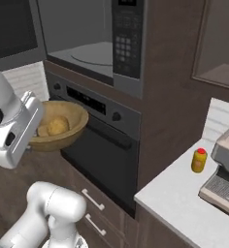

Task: Pick the potato from the sink and place it in the bowl. Then pick the bowl and place it in the microwave. Then close the microwave door and press the start button.

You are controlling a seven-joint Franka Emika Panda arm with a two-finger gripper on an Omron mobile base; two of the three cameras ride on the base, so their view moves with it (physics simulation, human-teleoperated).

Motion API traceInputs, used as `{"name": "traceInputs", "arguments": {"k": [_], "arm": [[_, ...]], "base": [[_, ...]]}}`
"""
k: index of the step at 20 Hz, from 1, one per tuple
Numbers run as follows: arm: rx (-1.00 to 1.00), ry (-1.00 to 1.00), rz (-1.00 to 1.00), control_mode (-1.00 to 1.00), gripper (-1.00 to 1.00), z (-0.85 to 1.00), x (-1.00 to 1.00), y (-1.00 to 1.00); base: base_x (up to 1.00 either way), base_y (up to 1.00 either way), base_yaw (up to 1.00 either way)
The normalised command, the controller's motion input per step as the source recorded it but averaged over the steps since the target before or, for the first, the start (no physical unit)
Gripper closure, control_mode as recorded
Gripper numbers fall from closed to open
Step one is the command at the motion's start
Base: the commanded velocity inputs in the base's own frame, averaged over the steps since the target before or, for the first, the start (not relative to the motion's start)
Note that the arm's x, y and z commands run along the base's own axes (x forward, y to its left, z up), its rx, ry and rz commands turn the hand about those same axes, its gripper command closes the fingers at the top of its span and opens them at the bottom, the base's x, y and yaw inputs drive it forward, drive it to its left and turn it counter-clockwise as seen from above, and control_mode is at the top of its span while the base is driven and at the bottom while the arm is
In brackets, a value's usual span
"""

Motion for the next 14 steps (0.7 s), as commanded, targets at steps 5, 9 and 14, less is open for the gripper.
{"name": "traceInputs", "arguments": {"k": [5, 9, 14], "arm": [[0.0, 0.0, 0.0, 1.0, 1.0, 0.0, 0.0, 0.0], [0.0, 0.0, 0.0, 1.0, 1.0, 0.0, 0.0, 0.0], [0.0, 0.0, 0.0, 1.0, 1.0, 0.0, 0.0, 0.0]], "base": [[0.07, 0.04, 0.07], [0.1, 0.36, 0.1], [0.31, 0.45, 0.16]]}}
